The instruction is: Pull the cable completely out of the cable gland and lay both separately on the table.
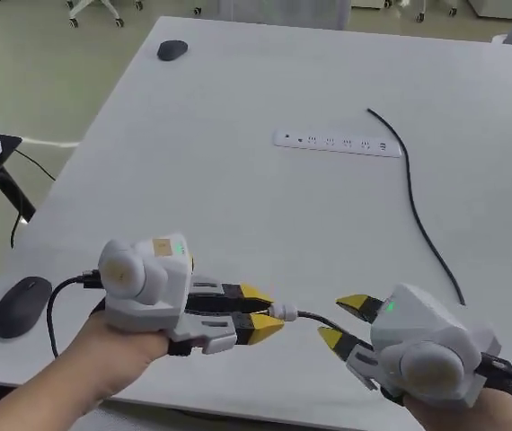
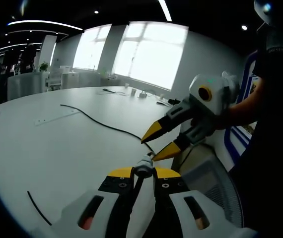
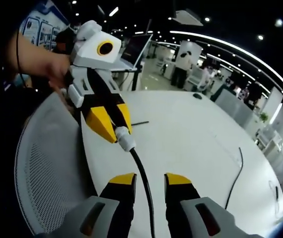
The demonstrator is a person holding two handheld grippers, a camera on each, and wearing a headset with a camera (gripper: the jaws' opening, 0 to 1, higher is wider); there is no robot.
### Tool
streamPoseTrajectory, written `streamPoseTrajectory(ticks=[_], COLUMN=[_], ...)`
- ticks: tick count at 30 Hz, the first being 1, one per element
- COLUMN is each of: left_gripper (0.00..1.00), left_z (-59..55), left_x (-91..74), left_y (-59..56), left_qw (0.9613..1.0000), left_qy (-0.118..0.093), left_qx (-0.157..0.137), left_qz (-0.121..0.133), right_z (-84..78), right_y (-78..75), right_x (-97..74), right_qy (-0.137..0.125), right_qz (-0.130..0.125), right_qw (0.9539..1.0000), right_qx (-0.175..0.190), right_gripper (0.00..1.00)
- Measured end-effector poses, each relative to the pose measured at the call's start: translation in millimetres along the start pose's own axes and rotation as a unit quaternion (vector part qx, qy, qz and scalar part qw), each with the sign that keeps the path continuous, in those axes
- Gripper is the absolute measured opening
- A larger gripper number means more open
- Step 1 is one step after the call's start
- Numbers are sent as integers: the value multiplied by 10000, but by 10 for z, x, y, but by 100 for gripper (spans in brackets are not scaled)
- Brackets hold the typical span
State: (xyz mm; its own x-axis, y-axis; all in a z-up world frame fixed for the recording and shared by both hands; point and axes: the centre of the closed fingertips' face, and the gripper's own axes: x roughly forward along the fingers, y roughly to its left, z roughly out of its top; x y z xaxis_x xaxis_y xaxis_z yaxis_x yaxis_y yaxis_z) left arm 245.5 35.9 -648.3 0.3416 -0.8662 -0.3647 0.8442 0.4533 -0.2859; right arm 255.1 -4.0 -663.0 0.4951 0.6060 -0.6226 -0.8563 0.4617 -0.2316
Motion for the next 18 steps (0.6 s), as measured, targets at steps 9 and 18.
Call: streamPoseTrajectory(ticks=[9, 18], left_gripper=[15, 15], left_z=[-27, -53], left_x=[2, -2], left_y=[-34, -74], left_qw=[10000, 10000], left_qy=[18, 37], left_qx=[45, 50], left_qz=[-8, -34], right_z=[98, 132], right_y=[151, 235], right_x=[100, 101], right_qy=[68, 47], right_qz=[189, 278], right_qw=[9987, 9961], right_qx=[-474, -841], right_gripper=[12, 5])
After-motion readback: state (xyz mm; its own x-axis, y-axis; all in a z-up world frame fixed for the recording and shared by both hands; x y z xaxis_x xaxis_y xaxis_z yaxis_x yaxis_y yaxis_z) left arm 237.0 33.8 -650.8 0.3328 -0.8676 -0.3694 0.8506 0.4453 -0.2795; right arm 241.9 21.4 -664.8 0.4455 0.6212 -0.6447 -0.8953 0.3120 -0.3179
